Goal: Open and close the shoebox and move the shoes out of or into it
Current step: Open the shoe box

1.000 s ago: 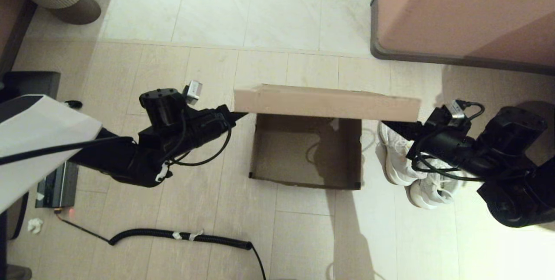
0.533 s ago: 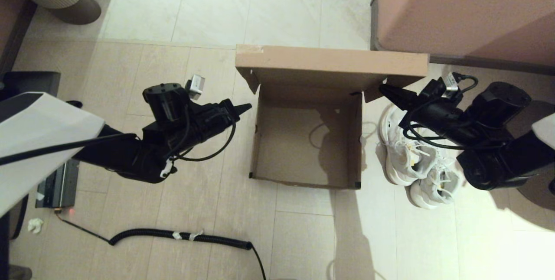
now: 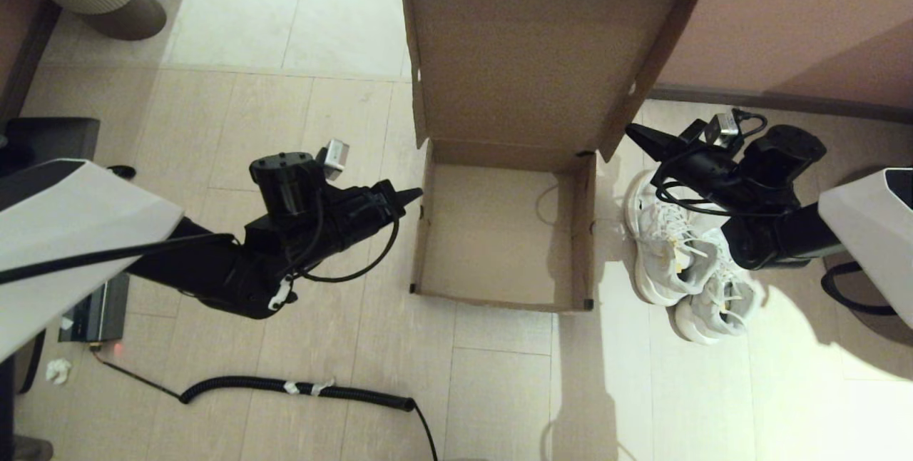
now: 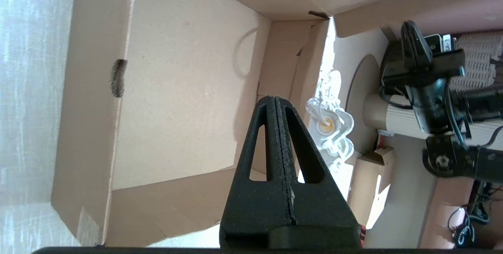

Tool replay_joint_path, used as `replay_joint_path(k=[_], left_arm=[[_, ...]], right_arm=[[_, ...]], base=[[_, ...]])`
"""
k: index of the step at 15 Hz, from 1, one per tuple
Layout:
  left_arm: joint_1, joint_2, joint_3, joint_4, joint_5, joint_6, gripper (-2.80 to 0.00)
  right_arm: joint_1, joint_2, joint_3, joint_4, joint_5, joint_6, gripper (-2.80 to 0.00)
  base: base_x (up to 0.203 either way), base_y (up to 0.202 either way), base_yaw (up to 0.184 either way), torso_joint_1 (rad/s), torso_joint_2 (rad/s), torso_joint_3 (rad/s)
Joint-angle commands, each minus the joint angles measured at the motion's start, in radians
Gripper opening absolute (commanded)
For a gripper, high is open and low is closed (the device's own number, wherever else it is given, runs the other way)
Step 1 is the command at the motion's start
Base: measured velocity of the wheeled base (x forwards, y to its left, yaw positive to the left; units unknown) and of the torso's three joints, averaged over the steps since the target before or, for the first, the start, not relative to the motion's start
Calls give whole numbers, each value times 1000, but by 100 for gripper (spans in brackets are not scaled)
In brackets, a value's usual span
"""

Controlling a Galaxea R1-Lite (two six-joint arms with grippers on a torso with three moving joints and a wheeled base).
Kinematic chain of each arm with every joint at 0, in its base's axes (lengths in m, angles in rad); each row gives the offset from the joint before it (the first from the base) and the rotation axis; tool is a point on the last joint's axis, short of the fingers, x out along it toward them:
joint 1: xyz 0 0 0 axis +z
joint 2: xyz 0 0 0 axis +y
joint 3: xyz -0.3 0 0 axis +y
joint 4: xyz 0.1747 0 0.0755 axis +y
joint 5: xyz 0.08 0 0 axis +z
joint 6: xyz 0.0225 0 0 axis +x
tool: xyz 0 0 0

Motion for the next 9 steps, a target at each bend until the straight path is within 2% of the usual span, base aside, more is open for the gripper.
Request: replay_joint_path(k=[1,3,4,5,6,7,8,9], left_arm=[[-11,5,3,-4,8,-2,-280],[-51,34,-6,2,56,28,-280],[-77,58,-17,7,90,98,-280],[-104,81,-32,20,144,192,-280],[-133,108,-55,33,223,304,-280],[-156,134,-84,42,288,383,-280],[-172,164,-122,55,337,436,-280],[-180,190,-156,80,373,456,-280]], right_arm=[[-18,43,-59,22,8,7,-280],[-18,18,21,49,11,-50,-280],[-8,4,73,89,7,-169,-280],[10,-14,129,153,-18,-324,-280],[44,-35,178,235,-112,-486,-280],[85,-48,200,287,-261,-572,-280],[149,-66,223,339,-446,-674,-280],[216,-94,260,375,-551,-776,-280]], base=[[0,0,0,0,0,0],[0,0,0,0,0,0],[0,0,0,0,0,0],[0,0,0,0,0,0],[0,0,0,0,0,0],[0,0,0,0,0,0],[0,0,0,0,0,0],[0,0,0,0,0,0]])
